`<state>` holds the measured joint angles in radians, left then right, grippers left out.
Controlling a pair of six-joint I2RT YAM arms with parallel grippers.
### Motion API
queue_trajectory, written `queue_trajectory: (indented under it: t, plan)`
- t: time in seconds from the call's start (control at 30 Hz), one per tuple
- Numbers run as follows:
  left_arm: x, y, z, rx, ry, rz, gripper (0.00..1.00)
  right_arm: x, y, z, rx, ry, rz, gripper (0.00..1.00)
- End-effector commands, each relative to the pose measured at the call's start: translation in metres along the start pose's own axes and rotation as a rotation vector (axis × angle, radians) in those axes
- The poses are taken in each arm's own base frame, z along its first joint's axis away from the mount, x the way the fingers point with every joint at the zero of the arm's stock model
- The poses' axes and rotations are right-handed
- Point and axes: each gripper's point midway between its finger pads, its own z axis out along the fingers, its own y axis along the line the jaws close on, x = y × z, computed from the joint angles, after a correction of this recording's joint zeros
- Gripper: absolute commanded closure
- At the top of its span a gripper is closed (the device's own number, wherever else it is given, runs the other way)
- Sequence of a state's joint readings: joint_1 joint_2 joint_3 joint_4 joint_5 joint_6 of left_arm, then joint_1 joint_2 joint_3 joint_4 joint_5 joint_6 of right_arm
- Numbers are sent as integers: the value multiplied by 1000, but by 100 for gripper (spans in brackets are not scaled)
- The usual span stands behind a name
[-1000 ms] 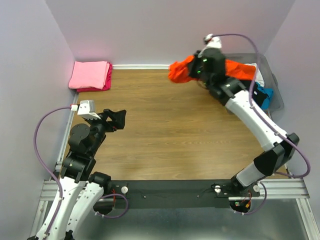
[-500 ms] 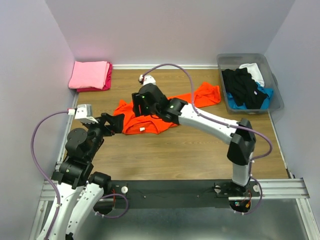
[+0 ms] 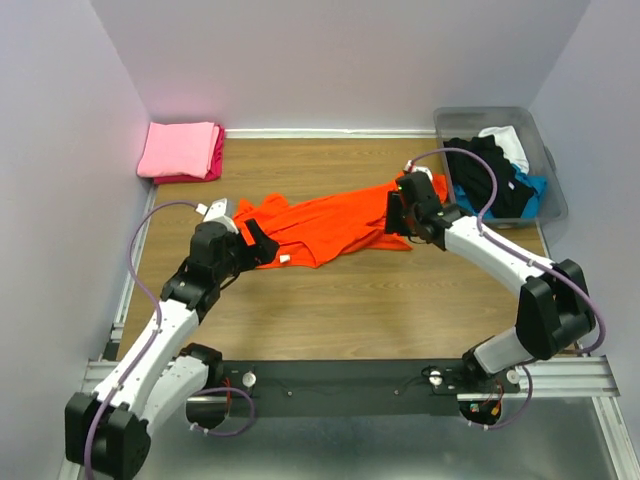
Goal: Fold and stack the t-shirts
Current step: Move the tshirt to the center of the board, then flatten the tshirt out
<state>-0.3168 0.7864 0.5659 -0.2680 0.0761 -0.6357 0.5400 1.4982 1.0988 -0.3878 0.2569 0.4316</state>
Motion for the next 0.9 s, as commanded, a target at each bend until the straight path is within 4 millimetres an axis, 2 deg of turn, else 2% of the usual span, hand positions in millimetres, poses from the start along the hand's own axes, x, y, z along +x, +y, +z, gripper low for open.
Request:
queue_trajectory:
  t: [0.0, 0.03, 0.13, 0.17, 0.2, 0.23, 0.27, 0.3, 0.33, 0.4, 0.47, 0.5, 0.63, 0.7, 0.73, 0.77, 0.87]
  plan:
    - [-16, -16, 19, 53, -36, -18, 7, 27, -19, 9, -36, 98, 10, 39]
    - [-10, -10, 30, 26, -5, -12, 7, 31, -23, 12, -31, 108, 0, 39]
    - [-16, -2, 45, -31, -14, -19, 12, 39, -28, 27, -38, 146, 5, 39]
    - [-11, 5, 54, -61, 3, -30, 16, 38, -30, 30, -41, 151, 4, 39]
    - [-9, 9, 63, -81, 6, -44, 16, 42, -33, 37, -38, 167, 0, 39]
    - [-13, 7, 64, -71, -7, -43, 17, 42, -34, 40, -39, 166, 4, 39]
    - [-15, 14, 72, -106, -17, -45, 17, 43, -37, 45, -37, 174, -5, 38]
    - [-13, 17, 77, -116, -7, -44, 17, 44, -38, 48, -41, 180, -12, 38]
    - [-3, 27, 87, -151, 34, -42, 17, 46, -39, 52, -48, 191, -33, 37]
    - [-8, 30, 99, -161, 34, -48, 20, 50, -41, 60, -53, 218, -41, 36]
    - [2, 39, 112, -189, 80, -49, 23, 52, -43, 64, -52, 225, -54, 36]
    - [-3, 39, 117, -188, 75, -44, 25, 53, -43, 66, -52, 232, -56, 36]
    - [4, 57, 142, -232, 127, -33, 29, 65, -38, 69, -96, 270, -75, 39]
    - [-1, 62, 151, -244, 131, -31, 31, 73, -28, 66, -164, 299, -85, 50]
    - [7, 68, 158, -243, 168, -40, 31, 80, -25, 64, -192, 320, -81, 58]
    - [5, 69, 162, -244, 175, -30, 32, 87, -13, 60, -262, 344, -73, 76]
    - [13, 84, 176, -278, 227, -10, 33, 101, 5, 50, -319, 376, -70, 99]
